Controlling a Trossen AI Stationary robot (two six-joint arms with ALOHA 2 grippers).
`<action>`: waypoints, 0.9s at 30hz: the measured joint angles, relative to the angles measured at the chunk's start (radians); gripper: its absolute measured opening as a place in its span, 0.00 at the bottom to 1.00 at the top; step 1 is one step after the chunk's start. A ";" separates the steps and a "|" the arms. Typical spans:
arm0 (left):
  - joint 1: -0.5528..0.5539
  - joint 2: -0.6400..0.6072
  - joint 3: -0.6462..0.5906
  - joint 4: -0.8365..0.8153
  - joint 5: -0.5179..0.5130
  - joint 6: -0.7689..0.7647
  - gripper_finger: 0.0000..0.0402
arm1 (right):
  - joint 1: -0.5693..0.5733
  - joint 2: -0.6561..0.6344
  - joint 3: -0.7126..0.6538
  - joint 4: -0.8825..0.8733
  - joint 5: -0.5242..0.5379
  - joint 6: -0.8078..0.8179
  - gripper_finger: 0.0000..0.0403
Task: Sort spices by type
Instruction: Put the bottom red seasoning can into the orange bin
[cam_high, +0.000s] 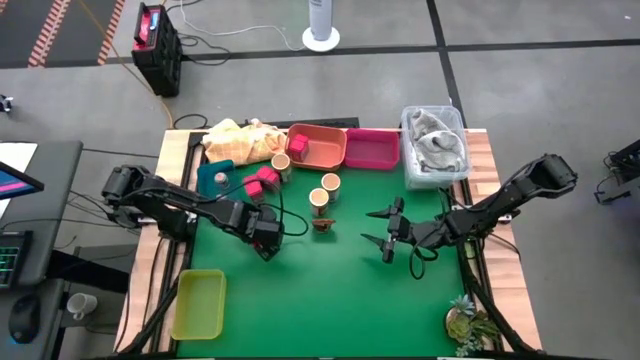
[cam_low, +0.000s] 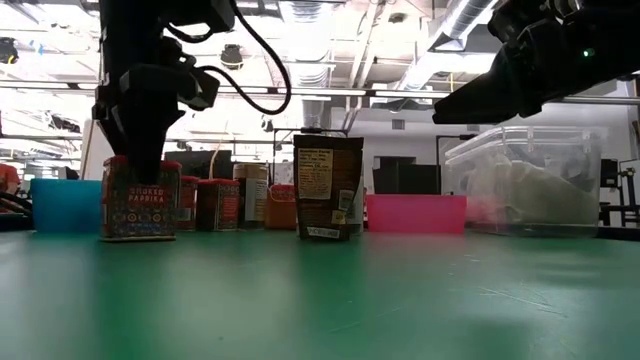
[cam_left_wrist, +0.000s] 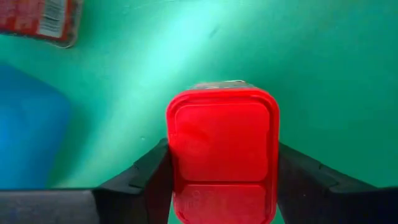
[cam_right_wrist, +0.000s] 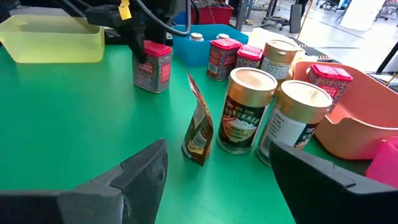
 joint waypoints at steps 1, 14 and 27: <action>0.004 0.001 0.010 0.002 0.014 0.007 0.52 | 0.000 0.000 0.000 0.000 0.000 0.000 0.76; 0.129 0.001 0.329 -0.043 -0.137 0.234 0.52 | -0.002 0.000 0.000 0.001 0.000 0.001 0.75; 0.480 0.036 0.397 0.245 -0.165 0.481 0.52 | -0.002 0.000 0.000 0.001 0.000 -0.001 0.75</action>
